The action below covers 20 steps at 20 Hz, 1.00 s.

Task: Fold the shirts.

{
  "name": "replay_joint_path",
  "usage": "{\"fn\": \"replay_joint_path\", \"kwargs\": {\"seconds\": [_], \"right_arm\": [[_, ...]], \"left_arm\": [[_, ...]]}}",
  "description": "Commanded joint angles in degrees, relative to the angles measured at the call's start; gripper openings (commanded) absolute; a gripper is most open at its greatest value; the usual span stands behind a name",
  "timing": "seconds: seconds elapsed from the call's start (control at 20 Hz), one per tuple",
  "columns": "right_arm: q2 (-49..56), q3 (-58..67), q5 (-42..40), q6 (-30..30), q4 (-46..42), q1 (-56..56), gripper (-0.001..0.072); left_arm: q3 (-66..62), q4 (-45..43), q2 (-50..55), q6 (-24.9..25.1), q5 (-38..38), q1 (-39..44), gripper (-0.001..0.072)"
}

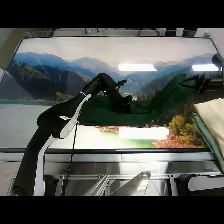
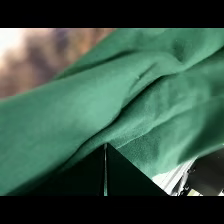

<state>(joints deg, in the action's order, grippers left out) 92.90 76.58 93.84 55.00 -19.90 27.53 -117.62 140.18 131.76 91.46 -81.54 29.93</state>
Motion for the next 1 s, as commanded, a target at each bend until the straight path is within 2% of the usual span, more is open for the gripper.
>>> {"fn": "replay_joint_path", "kwargs": {"seconds": [0.0, 0.2, 0.4, 0.6, 0.8, 0.9, 0.95], "right_arm": [[-3.52, 0.57, -0.55, 0.5, 7.93, -6.43, 0.0017], [-4.17, 0.55, -8.9, 1.2, 4.28, -21.92, 0.0017], [-1.49, 0.55, -26.29, 4.11, -3.28, -40.63, 0.0018], [7.21, 0.59, -41.27, 5.84, 0.57, -54.86, 0.0018], [17.75, 6.29, -44.76, 1.49, 8.09, -62.79, 0.0021], [20.2, 9.44, -43.98, 0.28, 10.12, -64.0, 0.0432], [19.96, 10.27, -42.84, 0.28, 10.01, -63.52, 0.0433]], "left_arm": [[-3.48, 10.32, -3.23, 3.56, -4.9, -0.66, 0.0023], [4.68, 9.18, -21.38, 9.84, -12.87, -10.88, 0.0022], [16.65, -0.96, -41.83, 12.09, -11.85, -24.37, 0.0023], [30.4, -2.45, -55.21, 14.95, -10.97, -35.5, 0.0024], [43.3, -2.36, -63.01, 18.01, -7.69, -40.7, 0.0024], [47.89, -2.21, -65.26, 18.84, -6.88, -41.57, 0.0025], [50.01, -2.16, -66.23, 19.26, -6.91, -41.72, 0.0025]]}}
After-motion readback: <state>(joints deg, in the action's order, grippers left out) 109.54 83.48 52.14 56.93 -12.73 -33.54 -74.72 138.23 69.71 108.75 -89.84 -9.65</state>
